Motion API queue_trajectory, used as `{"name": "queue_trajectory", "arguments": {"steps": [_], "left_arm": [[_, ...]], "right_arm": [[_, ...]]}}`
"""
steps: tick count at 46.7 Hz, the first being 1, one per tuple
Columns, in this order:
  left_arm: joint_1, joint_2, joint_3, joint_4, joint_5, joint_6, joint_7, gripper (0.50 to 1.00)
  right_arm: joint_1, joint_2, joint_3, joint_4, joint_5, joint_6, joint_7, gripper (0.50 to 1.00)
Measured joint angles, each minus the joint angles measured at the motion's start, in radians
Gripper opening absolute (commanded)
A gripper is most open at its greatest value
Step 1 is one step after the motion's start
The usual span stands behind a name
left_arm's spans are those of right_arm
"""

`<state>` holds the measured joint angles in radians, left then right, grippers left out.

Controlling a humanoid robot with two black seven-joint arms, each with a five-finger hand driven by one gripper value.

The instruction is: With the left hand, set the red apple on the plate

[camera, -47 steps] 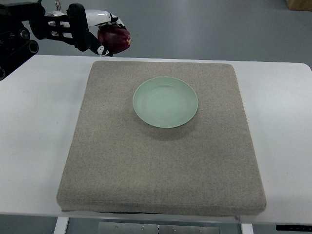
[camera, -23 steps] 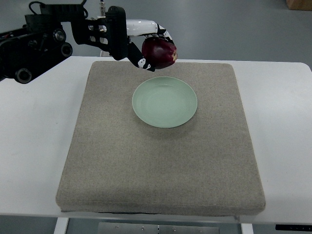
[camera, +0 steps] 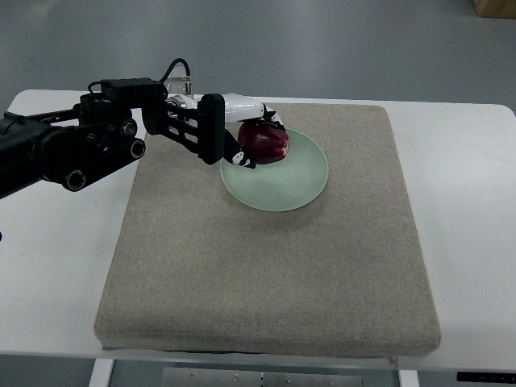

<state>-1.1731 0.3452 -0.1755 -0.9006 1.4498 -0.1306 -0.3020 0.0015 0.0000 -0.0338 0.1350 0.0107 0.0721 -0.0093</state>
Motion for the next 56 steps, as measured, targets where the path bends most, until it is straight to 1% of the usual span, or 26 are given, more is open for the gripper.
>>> {"name": "queue_trajectory", "arguments": {"steps": [4, 14, 15, 16, 17, 19, 23, 24, 26, 28, 31, 33, 45, 51, 56], "left_arm": [[0.007, 0.0, 0.015, 0.001, 0.0, 0.012, 0.0, 0.5], [0.033, -0.001, 0.019, 0.002, -0.003, 0.014, 0.001, 0.5], [0.033, -0.001, 0.019, 0.002, -0.004, 0.014, 0.001, 0.518], [0.033, -0.002, 0.019, 0.002, -0.006, 0.014, 0.001, 0.548], [0.033, -0.002, 0.019, 0.002, -0.007, 0.014, 0.001, 0.589], [0.033, -0.002, 0.019, 0.002, -0.011, 0.014, 0.001, 0.691], [0.033, -0.002, 0.018, 0.005, -0.021, 0.014, 0.001, 0.818], [0.033, -0.002, 0.018, 0.007, -0.023, 0.014, 0.001, 0.865], [0.034, -0.002, 0.018, 0.012, -0.024, 0.014, 0.001, 0.923], [0.034, -0.002, 0.018, 0.015, -0.024, 0.014, 0.001, 0.96], [0.034, -0.002, 0.018, 0.015, -0.025, 0.014, 0.001, 0.975], [0.034, -0.002, 0.016, 0.015, -0.026, 0.013, 0.001, 0.994], [0.03, 0.0, 0.014, 0.012, -0.064, 0.008, 0.003, 0.994], [0.024, 0.017, 0.002, 0.013, -0.191, 0.008, 0.003, 0.994], [0.015, 0.046, -0.001, 0.019, -0.365, 0.012, 0.003, 0.996]], "right_arm": [[0.0, 0.0, 0.0, 0.0, 0.0, 0.0, 0.0, 0.932], [0.0, 0.0, 0.0, 0.0, 0.0, 0.0, 0.0, 0.932], [0.0, 0.0, 0.0, 0.0, 0.0, 0.0, 0.0, 0.932], [0.0, 0.0, 0.0, 0.0, 0.0, 0.0, 0.0, 0.93], [0.0, 0.0, 0.0, 0.0, 0.0, 0.0, 0.0, 0.932], [0.0, 0.0, 0.0, 0.0, 0.0, 0.0, 0.0, 0.932], [0.0, 0.0, 0.0, 0.0, 0.0, 0.0, 0.0, 0.932], [0.0, 0.0, 0.0, 0.0, 0.0, 0.0, 0.0, 0.932], [0.0, 0.0, 0.0, 0.0, 0.0, 0.0, 0.0, 0.932], [0.0, 0.0, 0.0, 0.0, 0.0, 0.0, 0.0, 0.932], [0.0, 0.0, 0.0, 0.0, 0.0, 0.0, 0.0, 0.93], [0.0, 0.0, 0.0, 0.0, 0.0, 0.0, 0.0, 0.93], [0.0, 0.0, 0.0, 0.0, 0.0, 0.0, 0.0, 0.932], [0.0, 0.0, 0.0, 0.0, 0.0, 0.0, 0.0, 0.932], [0.0, 0.0, 0.0, 0.0, 0.0, 0.0, 0.0, 0.932]]}}
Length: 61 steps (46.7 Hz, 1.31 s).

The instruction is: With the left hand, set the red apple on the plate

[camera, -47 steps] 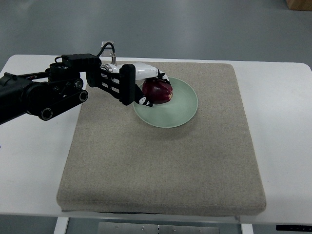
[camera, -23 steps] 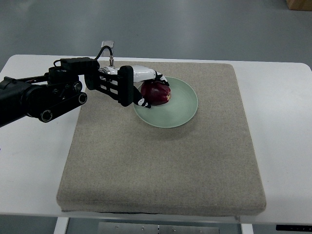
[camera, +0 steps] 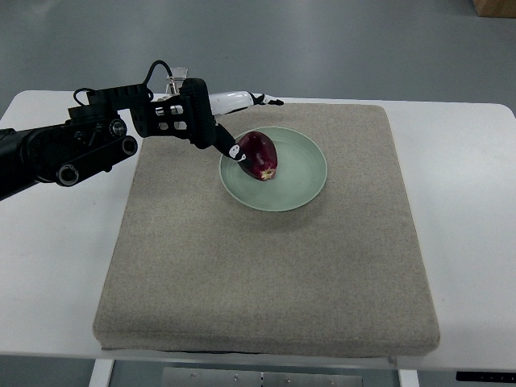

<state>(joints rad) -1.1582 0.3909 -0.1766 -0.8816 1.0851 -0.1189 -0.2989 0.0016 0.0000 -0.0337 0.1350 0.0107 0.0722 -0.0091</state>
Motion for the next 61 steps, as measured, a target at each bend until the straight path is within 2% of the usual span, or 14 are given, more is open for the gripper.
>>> {"name": "queue_trajectory", "arguments": {"steps": [7, 16, 22, 26, 36, 41, 45, 49, 54, 57, 61], "left_arm": [[-0.002, 0.029, -0.012, 0.046, -0.246, 0.002, -0.001, 0.996], [-0.003, 0.026, -0.027, 0.2, -0.58, -0.015, -0.001, 0.996], [-0.002, 0.034, -0.031, 0.216, -0.714, -0.035, 0.002, 0.996], [0.006, 0.055, -0.047, 0.231, -0.804, -0.094, 0.007, 0.996], [0.019, 0.068, -0.101, 0.344, -1.0, -0.335, 0.035, 0.996], [0.029, 0.069, -0.118, 0.38, -1.106, -0.426, 0.087, 0.996], [0.049, 0.074, -0.152, 0.404, -1.217, -0.485, 0.16, 0.996], [0.083, 0.073, -0.204, 0.422, -1.308, -0.492, 0.256, 0.996], [0.122, 0.066, -0.29, 0.439, -1.378, -0.492, 0.341, 0.996], [0.148, 0.062, -0.333, 0.436, -1.39, -0.492, 0.369, 0.996], [0.164, 0.06, -0.364, 0.431, -1.392, -0.492, 0.376, 0.996]], "right_arm": [[0.0, 0.0, 0.0, 0.0, 0.0, 0.0, 0.0, 0.932], [0.0, 0.0, 0.0, 0.0, 0.0, 0.0, 0.0, 0.93], [0.0, 0.0, 0.0, 0.0, 0.0, 0.0, 0.0, 0.932], [0.0, 0.0, 0.0, 0.0, 0.0, 0.0, 0.0, 0.932], [0.0, 0.0, 0.0, 0.0, 0.0, 0.0, 0.0, 0.932], [0.0, 0.0, 0.0, 0.0, 0.0, 0.0, 0.0, 0.93], [0.0, 0.0, 0.0, 0.0, 0.0, 0.0, 0.0, 0.932], [0.0, 0.0, 0.0, 0.0, 0.0, 0.0, 0.0, 0.932], [0.0, 0.0, 0.0, 0.0, 0.0, 0.0, 0.0, 0.932], [0.0, 0.0, 0.0, 0.0, 0.0, 0.0, 0.0, 0.932], [0.0, 0.0, 0.0, 0.0, 0.0, 0.0, 0.0, 0.932]]}}
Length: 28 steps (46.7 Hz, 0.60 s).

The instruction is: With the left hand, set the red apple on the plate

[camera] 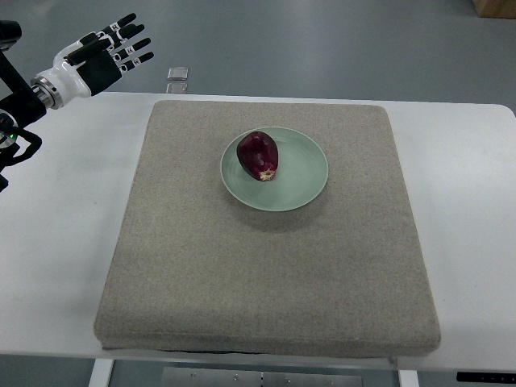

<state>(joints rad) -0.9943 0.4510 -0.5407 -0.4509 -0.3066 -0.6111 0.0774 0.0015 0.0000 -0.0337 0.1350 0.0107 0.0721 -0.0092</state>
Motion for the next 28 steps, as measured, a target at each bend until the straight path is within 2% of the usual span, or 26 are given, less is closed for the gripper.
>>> {"name": "queue_trajectory", "arguments": {"steps": [28], "left_arm": [[0.027, -0.016, 0.001, -0.023, 0.008, 0.0, 0.0, 0.996]], "right_arm": [[0.0, 0.0, -0.001, 0.001, 0.001, 0.01, 0.0, 0.932]]}}
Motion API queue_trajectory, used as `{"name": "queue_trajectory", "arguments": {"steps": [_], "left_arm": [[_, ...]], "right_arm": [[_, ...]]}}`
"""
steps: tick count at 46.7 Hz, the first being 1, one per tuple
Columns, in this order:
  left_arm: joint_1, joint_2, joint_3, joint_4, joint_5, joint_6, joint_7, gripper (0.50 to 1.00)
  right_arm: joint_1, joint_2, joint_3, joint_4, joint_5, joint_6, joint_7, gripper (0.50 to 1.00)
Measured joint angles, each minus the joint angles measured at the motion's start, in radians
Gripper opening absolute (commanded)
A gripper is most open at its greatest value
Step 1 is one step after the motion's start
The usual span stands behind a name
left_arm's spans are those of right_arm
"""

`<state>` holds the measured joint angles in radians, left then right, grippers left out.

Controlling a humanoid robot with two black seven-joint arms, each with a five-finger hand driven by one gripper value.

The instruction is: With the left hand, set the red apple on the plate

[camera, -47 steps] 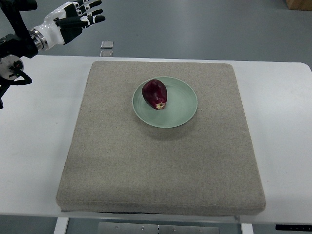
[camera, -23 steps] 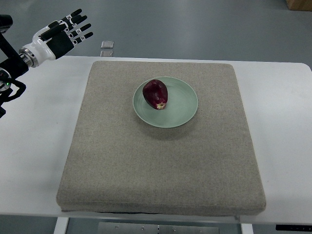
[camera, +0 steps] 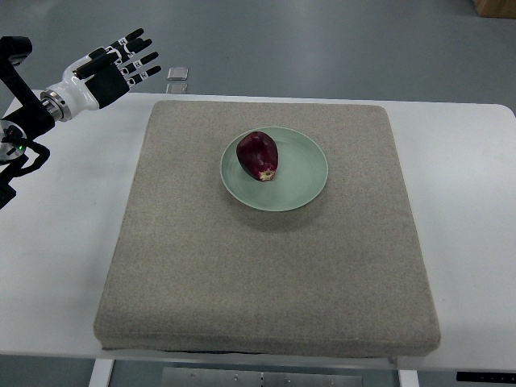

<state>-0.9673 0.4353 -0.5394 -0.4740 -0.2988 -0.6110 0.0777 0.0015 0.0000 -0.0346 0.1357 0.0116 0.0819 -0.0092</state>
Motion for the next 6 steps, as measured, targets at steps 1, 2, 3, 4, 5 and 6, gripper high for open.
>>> {"name": "queue_trajectory", "arguments": {"steps": [1, 2, 3, 4, 5, 6], "left_arm": [[0.001, 0.002, -0.001, -0.004, 0.0, 0.0, 0.0, 0.996], [0.001, 0.003, -0.001, -0.008, 0.0, 0.0, 0.0, 0.996], [0.003, 0.005, -0.002, -0.01, 0.0, 0.0, -0.001, 0.996], [0.005, 0.006, -0.002, -0.011, 0.0, 0.0, -0.001, 0.996], [0.006, 0.007, -0.002, -0.012, 0.0, 0.0, -0.001, 0.996], [0.007, 0.008, -0.002, -0.012, 0.0, 0.0, -0.001, 0.996]], "right_arm": [[0.0, 0.0, 0.0, 0.0, 0.0, 0.001, 0.0, 0.932], [0.0, 0.0, 0.0, 0.001, 0.0, 0.001, 0.0, 0.932], [0.001, 0.0, 0.0, 0.001, 0.0, 0.001, 0.001, 0.932], [0.001, 0.0, 0.001, 0.002, 0.0, 0.0, 0.003, 0.932], [0.002, 0.0, 0.001, 0.004, 0.0, -0.001, 0.005, 0.932], [0.001, 0.0, 0.001, 0.007, 0.0, -0.001, 0.006, 0.93]]}}
